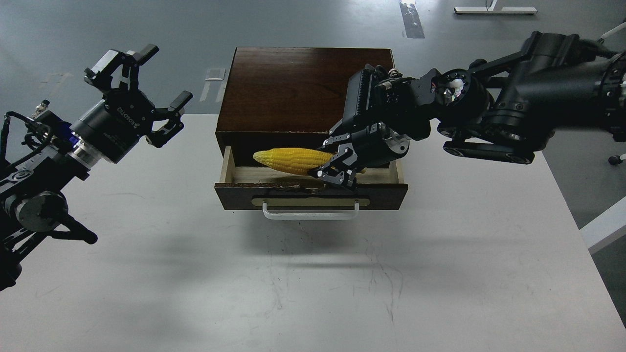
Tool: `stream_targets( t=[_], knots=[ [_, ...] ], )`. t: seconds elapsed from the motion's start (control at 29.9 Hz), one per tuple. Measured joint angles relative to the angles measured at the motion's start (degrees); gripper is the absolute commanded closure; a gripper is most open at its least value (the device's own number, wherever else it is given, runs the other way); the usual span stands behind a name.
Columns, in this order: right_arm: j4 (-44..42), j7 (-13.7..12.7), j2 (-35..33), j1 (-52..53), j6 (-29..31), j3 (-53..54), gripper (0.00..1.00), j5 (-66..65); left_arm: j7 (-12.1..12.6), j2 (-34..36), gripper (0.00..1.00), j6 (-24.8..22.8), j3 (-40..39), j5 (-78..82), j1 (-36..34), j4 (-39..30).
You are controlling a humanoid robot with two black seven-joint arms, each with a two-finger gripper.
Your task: Put corn in drawer with both arms
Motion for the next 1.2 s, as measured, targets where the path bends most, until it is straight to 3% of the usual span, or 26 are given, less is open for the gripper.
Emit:
stream_targets(
  t=[0.53,0.67,0.77,0.97,1.2],
  knots=[
    [0.76,0.00,-1.17,1.69,-2.12,1.56,0.31,0.72,0.06,0.01,0.02,-0.36,0.08,0.00,0.02,0.00],
    [1.60,0.00,-3.70,4.10,-2.19,5.50,0.20,1.89,0.07,0.01,0.02,-0.36,0.08,0.00,0.07,0.00],
    [1.86,0.00,-6.41,5.42,-2.01,8.28,0.10,6.69,0.07,-0.05,0.02,-0.36,0.08,0.00,0.08,0.00],
    [2.57,0.00,-14.92,5.21,-1.77,13.43,0.07,22.22,0.07,-0.08,0.02,-0.76,0.08,0.00,0.08,0.00],
    [4.73,0.00,-28.06,-10.36,-1.51,27.61,0.05,38.16,0.07,-0.49,0.02,-0.81,0.17,0.00,0.10,0.00]
  ],
)
